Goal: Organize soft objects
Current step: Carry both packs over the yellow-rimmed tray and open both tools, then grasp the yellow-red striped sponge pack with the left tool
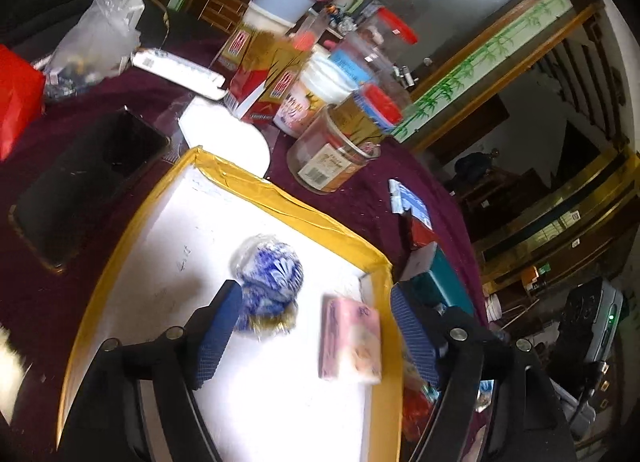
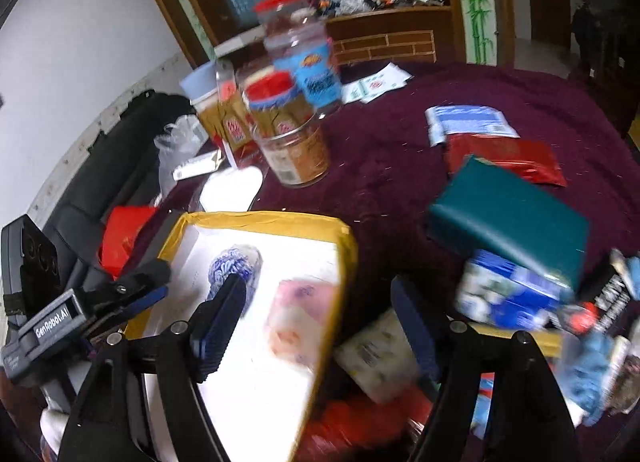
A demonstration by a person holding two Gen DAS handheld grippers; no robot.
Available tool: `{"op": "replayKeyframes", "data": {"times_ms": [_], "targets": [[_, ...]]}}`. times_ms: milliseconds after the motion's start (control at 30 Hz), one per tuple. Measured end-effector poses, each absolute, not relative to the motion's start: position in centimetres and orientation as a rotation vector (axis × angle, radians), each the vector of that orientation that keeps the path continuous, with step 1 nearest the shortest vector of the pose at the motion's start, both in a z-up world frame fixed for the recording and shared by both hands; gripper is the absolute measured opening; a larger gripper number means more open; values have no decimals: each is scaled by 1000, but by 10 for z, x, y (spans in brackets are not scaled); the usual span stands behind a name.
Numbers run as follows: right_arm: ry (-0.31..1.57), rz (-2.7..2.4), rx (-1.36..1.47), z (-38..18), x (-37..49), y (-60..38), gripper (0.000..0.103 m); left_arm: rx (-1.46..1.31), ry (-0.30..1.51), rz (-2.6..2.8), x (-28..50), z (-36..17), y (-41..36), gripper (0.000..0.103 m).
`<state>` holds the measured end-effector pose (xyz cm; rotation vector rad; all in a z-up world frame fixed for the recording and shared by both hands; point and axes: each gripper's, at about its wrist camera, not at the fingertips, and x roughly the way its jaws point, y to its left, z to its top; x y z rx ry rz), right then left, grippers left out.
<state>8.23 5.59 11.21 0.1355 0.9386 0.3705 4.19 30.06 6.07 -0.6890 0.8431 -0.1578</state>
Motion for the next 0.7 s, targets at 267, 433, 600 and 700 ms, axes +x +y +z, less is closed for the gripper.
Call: {"op": "replayKeyframes", "data": {"times_ms": [267,433,600,700], "targets": [[856,277,167,126,26,-38,79,-670,802,-198,-7,84,289,88],[818,197,180,122,-7,-101,79,-683,794,-177,-36,86,289,89],[792,124,246,115,-25,-156,79,-646,816,-195,-50,92,263,92],[768,69,256,107,-30,-178,79,-569,838,-244,-48,100,225,92]]}}
